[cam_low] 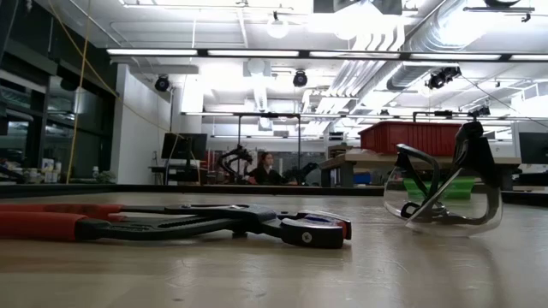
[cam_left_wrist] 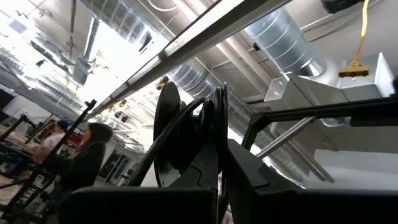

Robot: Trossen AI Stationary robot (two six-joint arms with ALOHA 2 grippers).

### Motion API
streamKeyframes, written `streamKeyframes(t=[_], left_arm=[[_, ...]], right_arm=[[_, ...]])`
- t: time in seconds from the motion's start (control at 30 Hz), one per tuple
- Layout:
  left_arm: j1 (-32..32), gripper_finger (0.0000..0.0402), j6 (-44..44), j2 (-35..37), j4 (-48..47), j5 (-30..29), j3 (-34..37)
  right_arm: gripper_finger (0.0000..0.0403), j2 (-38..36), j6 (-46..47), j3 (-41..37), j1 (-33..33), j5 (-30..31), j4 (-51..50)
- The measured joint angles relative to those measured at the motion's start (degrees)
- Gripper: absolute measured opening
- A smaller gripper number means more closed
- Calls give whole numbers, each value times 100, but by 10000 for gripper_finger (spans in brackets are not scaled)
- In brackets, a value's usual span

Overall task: Coil cords
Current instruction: Coil the black wire onto the black spool

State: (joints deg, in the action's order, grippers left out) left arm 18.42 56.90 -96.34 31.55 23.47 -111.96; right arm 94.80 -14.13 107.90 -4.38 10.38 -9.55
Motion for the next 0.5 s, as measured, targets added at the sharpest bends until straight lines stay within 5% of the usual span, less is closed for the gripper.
streamKeyframes(t=[0.5], left_arm=[[-243, 1, 144, 8, 139, -244, 0]], right_arm=[[174, 409, -288, 2, 5, 97, 452]])
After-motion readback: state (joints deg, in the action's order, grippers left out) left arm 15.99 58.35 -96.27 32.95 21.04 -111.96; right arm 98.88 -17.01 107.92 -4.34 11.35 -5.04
